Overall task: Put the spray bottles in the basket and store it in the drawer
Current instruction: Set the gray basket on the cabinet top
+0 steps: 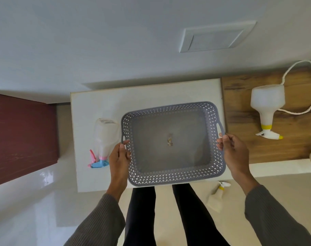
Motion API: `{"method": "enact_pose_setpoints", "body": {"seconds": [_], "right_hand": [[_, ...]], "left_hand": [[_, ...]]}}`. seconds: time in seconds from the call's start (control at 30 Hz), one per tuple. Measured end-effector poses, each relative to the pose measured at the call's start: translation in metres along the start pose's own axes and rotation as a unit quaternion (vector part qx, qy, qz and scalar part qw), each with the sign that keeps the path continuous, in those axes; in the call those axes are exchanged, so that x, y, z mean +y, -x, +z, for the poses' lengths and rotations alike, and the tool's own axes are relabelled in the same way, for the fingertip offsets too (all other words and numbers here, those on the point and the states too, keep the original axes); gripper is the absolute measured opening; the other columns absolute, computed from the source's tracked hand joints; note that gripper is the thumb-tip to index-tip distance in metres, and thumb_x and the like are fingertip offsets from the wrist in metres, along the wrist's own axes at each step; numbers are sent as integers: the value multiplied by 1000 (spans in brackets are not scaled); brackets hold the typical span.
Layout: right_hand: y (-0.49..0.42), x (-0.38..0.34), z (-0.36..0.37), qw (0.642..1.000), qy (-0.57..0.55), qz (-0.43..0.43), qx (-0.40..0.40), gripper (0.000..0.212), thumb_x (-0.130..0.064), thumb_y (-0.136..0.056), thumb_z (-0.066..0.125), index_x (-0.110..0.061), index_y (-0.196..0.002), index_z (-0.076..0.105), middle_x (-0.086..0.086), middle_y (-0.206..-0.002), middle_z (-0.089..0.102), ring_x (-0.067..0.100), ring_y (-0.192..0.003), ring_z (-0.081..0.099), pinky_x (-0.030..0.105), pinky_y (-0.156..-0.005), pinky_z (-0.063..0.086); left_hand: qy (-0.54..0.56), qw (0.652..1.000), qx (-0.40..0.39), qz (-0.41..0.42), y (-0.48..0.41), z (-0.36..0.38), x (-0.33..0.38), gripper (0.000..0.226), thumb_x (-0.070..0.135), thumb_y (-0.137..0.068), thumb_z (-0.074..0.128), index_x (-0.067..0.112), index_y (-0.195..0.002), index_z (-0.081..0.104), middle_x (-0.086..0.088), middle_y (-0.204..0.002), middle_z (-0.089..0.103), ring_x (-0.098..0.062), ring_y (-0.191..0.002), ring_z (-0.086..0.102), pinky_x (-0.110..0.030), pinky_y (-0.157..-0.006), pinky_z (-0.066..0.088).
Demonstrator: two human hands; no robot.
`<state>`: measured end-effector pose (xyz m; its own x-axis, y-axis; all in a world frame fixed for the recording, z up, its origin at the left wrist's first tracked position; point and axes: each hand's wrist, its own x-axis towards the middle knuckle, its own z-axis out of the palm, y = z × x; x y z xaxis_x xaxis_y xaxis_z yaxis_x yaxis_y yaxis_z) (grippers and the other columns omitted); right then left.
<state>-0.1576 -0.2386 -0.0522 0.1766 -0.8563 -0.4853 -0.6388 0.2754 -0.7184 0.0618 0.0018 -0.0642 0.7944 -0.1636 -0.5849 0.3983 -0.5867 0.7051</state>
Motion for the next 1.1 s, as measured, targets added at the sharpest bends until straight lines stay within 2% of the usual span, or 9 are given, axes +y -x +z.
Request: {"method": "enact_pose_setpoints", "body": {"seconds": [0.17,0.47,0.7,0.77,0.8,0.87,0.93,1.0,1.1], "right_hand": [[7,6,5,1000,24,-3,6,25,-27,-102,48,-11,-107,66,1,-87,70,7,-78,66,20,-74,55],[12,8,7,1000,20,0,7,21,-28,-101,49,-14,-105,64,3,-88,69,11,-80,66,26,-78,55],[12,8,5,999,33,-16,-5,20,-26,-102,48,-15,-109,62,3,-88,69,16,-81,68,3,-68,50],[13,7,4,999,44,-20,-7,20,-25,-102,48,-14,-110,63,7,-91,70,6,-77,67,8,-69,53],[14,6,4,998,54,-27,-5,20,-24,-102,48,-14,-110,63,9,-93,70,2,-76,66,16,-72,55],[18,1,1,992,108,-58,13,22,-21,-101,49,-9,-114,63,12,-104,69,10,-86,62,30,-77,48],[24,-3,-3,983,146,-102,44,26,-22,-101,51,-6,-119,60,17,-116,62,24,-104,57,36,-84,45],[33,-11,-5,977,151,-130,72,32,-29,-99,51,-6,-121,58,20,-122,56,30,-117,48,36,-89,43],[49,-24,-4,970,150,-169,94,37,-30,-95,49,-4,-120,59,21,-121,53,33,-119,43,32,-90,37]], "left_hand": [[-3,1000,9,-11,-1,3,-7,30,28,-107,34,20,-113,62,-1,-65,49,-9,-59,44,-24,-59,40],[-8,1000,9,2,-11,2,-5,30,27,-107,34,21,-112,63,1,-63,49,-6,-55,45,-19,-55,40],[-7,1000,-3,4,-12,0,-5,31,27,-106,34,21,-114,63,0,-65,53,-2,-57,49,-17,-59,44],[13,1000,-7,6,-9,-1,-2,28,25,-106,35,25,-110,63,-2,-70,59,-7,-62,54,-22,-64,48],[24,1000,-9,9,-7,-2,1,26,23,-106,37,27,-107,62,-3,-75,63,-9,-66,58,-23,-68,51],[26,999,-20,19,0,-9,5,23,23,-105,40,27,-108,62,-4,-89,71,-12,-79,68,-25,-77,55],[-3,999,-35,29,6,-19,6,23,24,-105,41,23,-116,61,0,-99,73,-9,-91,70,-24,-84,56],[-43,998,-31,45,9,-33,7,27,24,-103,44,18,-122,62,2,-105,73,-7,-97,69,-21,-87,54],[-118,984,44,126,7,-57,16,23,17,-97,59,14,-119,66,-1,-107,70,-13,-92,69,-16,-78,55]]}}
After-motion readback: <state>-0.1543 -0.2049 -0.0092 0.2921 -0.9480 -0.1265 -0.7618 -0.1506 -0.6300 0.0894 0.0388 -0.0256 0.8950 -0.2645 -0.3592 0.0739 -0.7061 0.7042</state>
